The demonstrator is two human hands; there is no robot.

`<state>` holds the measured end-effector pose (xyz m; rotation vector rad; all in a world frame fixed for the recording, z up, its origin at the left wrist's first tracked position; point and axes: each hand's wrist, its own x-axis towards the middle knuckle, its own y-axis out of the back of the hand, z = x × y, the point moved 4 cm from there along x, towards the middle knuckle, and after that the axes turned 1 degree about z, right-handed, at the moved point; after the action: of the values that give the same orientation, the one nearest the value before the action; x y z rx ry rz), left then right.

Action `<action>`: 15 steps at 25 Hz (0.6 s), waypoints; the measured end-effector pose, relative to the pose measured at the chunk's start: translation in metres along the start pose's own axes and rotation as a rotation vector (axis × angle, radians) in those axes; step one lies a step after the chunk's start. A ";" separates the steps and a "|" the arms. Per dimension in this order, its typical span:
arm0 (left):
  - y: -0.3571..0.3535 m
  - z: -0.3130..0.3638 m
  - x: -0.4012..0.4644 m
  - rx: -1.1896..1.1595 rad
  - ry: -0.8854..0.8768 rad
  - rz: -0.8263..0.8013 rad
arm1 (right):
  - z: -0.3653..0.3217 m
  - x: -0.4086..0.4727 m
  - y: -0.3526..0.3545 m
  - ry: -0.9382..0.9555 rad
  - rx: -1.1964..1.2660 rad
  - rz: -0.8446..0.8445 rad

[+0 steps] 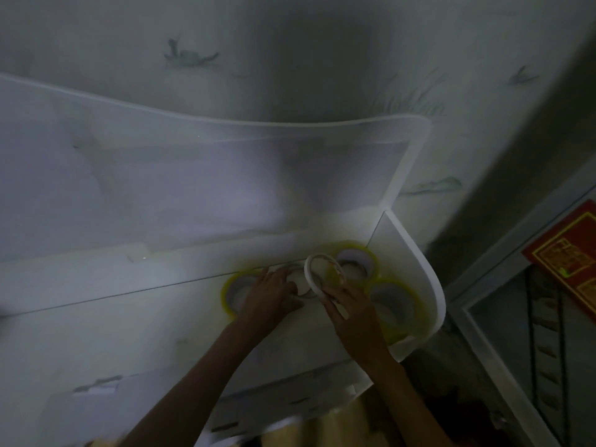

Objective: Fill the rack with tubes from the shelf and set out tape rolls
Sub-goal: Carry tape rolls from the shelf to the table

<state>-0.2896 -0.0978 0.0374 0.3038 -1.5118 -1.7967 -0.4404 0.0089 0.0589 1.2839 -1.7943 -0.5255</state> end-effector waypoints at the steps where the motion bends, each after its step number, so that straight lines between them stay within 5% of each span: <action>1: 0.001 0.000 -0.002 -0.035 -0.001 0.038 | -0.001 0.001 0.001 -0.002 0.006 -0.008; 5: 0.010 -0.002 -0.014 -0.257 0.123 0.117 | -0.002 0.004 0.007 -0.082 0.055 0.001; 15: 0.045 0.013 -0.062 -0.238 0.121 0.347 | 0.002 -0.002 0.022 0.079 0.087 0.133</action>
<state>-0.2371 -0.0468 0.0654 0.0284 -1.1698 -1.6257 -0.4540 0.0188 0.0734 1.2165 -1.8382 -0.3224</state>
